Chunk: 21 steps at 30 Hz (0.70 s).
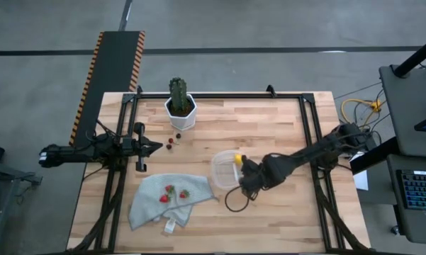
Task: Pick and placing Produce into tupperware
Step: Put the yellow lemon into the transparent container
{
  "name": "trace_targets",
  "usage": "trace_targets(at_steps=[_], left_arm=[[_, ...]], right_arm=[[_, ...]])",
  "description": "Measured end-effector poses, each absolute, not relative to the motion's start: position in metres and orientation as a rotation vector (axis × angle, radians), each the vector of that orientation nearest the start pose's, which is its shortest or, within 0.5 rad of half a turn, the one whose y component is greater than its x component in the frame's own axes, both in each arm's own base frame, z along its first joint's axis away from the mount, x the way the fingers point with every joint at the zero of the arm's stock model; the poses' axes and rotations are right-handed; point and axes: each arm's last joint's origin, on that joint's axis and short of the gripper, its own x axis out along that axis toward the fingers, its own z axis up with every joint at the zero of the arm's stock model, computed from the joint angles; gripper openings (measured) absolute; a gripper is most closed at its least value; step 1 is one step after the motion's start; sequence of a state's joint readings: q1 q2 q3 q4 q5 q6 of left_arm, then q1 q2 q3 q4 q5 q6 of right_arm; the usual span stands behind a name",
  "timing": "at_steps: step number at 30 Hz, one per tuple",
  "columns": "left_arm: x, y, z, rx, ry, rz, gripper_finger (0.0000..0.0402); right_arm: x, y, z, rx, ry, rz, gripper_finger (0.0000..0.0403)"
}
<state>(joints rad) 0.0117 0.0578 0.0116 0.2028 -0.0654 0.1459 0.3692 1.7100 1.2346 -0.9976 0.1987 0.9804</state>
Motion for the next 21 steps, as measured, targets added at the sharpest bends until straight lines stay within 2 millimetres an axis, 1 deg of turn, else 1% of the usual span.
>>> trace_targets(at_steps=[4, 10, 14, 21], left_arm=[[0.099, 0.003, 0.182, 0.141, -0.151, 0.089, 0.0], [0.099, 0.003, 0.182, 0.141, -0.151, 0.088, 0.0], [0.099, 0.003, 0.182, 0.141, -0.151, 0.088, 0.0], [0.099, 0.003, 0.182, 0.141, -0.151, 0.089, 0.0]], right_arm=[[0.302, 0.093, 0.215, 0.366, 1.291, -0.52, 0.0193], [0.318, 0.069, 0.215, 0.336, 1.238, -0.469, 0.0193], [0.322, 0.056, 0.215, 0.321, 1.232, -0.465, 0.0193], [0.329, 0.042, 0.21, 0.321, 1.186, -0.417, 0.0193]])
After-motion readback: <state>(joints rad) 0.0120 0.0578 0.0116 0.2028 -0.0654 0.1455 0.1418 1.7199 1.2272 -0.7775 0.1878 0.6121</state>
